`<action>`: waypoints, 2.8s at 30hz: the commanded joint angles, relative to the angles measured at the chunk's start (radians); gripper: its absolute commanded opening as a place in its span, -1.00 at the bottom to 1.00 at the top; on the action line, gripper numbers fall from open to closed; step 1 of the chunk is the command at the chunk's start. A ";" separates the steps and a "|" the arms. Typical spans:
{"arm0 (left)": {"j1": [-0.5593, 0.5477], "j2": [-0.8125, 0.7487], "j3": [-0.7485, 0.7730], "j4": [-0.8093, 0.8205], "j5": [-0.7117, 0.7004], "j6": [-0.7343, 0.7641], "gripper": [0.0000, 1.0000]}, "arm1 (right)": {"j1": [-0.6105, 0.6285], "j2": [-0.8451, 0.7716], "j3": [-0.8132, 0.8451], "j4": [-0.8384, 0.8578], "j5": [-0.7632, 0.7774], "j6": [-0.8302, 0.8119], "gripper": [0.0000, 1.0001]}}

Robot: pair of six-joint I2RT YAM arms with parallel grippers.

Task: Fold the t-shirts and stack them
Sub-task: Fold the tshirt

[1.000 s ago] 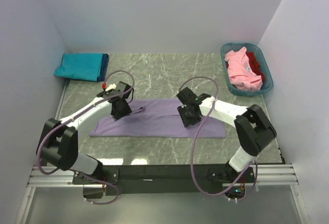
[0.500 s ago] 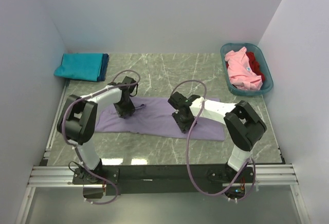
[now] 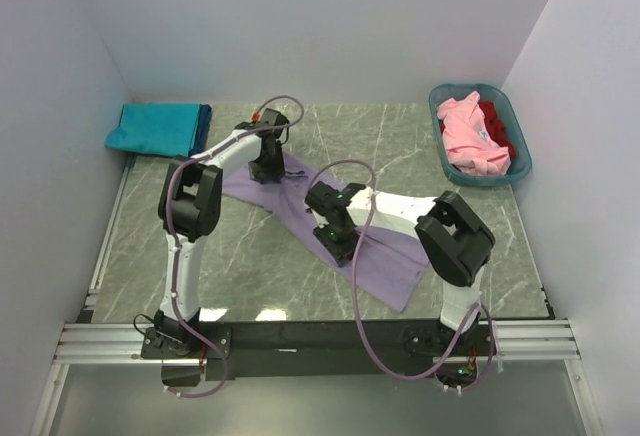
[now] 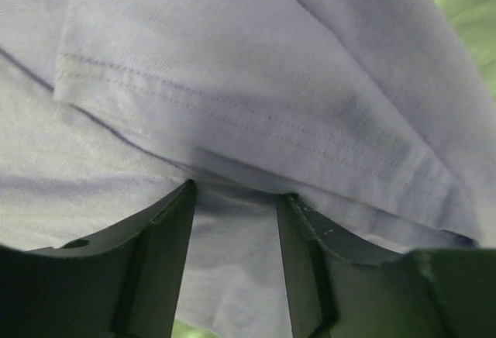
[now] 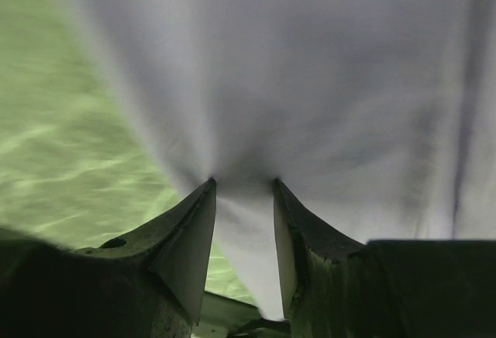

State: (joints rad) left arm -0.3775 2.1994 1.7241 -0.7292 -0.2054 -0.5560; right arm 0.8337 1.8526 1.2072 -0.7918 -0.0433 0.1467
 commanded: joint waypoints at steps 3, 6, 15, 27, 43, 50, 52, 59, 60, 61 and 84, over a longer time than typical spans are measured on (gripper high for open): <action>0.002 0.118 0.103 0.106 0.003 0.260 0.16 | 0.102 0.117 0.210 -0.095 -0.107 -0.041 -0.14; 0.003 0.137 0.146 0.152 0.011 0.372 0.25 | 0.146 0.210 0.351 -0.151 -0.124 -0.053 -0.14; 0.005 0.040 0.132 0.194 -0.037 0.441 0.47 | 0.174 0.170 0.445 -0.133 -0.038 -0.023 -0.10; 0.003 -0.196 0.128 0.123 -0.127 0.127 0.70 | -0.180 -0.194 0.048 0.103 0.063 0.108 0.02; 0.060 -0.026 0.083 0.054 -0.169 -0.078 -0.03 | -0.346 0.008 0.055 0.118 0.063 0.171 -0.12; 0.095 0.063 0.083 0.030 -0.157 -0.068 -0.08 | -0.343 0.054 0.058 0.063 0.057 0.153 -0.23; 0.103 0.098 0.104 0.010 -0.155 -0.058 -0.08 | -0.326 0.065 0.064 0.043 0.046 0.151 -0.24; 0.111 0.195 0.198 -0.006 -0.180 0.016 -0.03 | -0.236 0.129 0.097 -0.030 -0.033 0.123 -0.24; 0.111 0.204 0.233 -0.003 -0.178 0.025 -0.01 | -0.222 0.137 0.103 -0.049 -0.043 0.122 -0.23; 0.111 0.226 0.250 -0.003 -0.178 0.048 -0.01 | -0.206 0.143 0.110 -0.058 -0.058 0.116 -0.23; 0.049 0.300 0.456 0.238 -0.029 0.079 0.59 | -0.056 0.197 0.293 -0.103 -0.058 0.169 -0.17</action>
State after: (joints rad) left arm -0.3325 2.5057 2.1735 -0.5510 -0.2935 -0.4343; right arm 0.7826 2.0666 1.5036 -0.9092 -0.1505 0.2996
